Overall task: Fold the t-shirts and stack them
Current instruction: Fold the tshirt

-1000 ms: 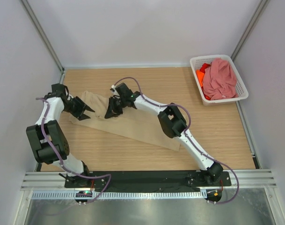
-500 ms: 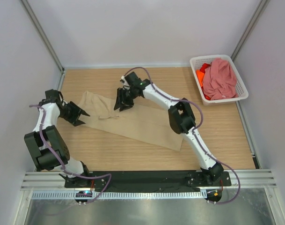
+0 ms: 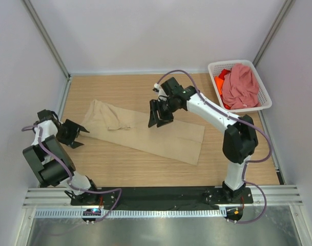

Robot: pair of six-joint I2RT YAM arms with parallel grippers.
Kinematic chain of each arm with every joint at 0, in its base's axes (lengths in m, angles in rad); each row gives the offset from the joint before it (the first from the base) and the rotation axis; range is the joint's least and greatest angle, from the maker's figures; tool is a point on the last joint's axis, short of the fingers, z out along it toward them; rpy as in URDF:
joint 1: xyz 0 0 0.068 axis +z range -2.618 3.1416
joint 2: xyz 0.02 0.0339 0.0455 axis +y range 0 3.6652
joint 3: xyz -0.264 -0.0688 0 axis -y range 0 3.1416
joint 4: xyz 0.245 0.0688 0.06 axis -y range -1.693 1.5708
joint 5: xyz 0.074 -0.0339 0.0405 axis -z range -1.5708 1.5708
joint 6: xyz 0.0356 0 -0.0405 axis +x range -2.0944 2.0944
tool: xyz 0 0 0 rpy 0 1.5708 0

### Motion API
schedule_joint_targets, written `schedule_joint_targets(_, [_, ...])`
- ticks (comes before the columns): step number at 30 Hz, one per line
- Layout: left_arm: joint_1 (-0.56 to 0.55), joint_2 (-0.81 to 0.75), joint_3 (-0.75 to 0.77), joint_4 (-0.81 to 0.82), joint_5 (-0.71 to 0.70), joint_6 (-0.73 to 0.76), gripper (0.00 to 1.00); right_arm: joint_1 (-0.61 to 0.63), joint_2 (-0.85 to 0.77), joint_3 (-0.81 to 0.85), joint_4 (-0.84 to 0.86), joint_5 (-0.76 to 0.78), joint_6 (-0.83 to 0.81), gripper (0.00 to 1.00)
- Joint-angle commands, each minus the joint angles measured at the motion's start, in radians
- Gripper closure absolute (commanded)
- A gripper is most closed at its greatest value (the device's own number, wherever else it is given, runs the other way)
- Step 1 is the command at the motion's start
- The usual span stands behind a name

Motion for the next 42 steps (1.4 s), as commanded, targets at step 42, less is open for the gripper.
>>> schedule_joint_targets(42, [-0.497,0.160,0.325,-0.145,-0.563,-0.293,0.34,-0.148,0.089,-0.142,-0.126,0.572,-0.212,0.18])
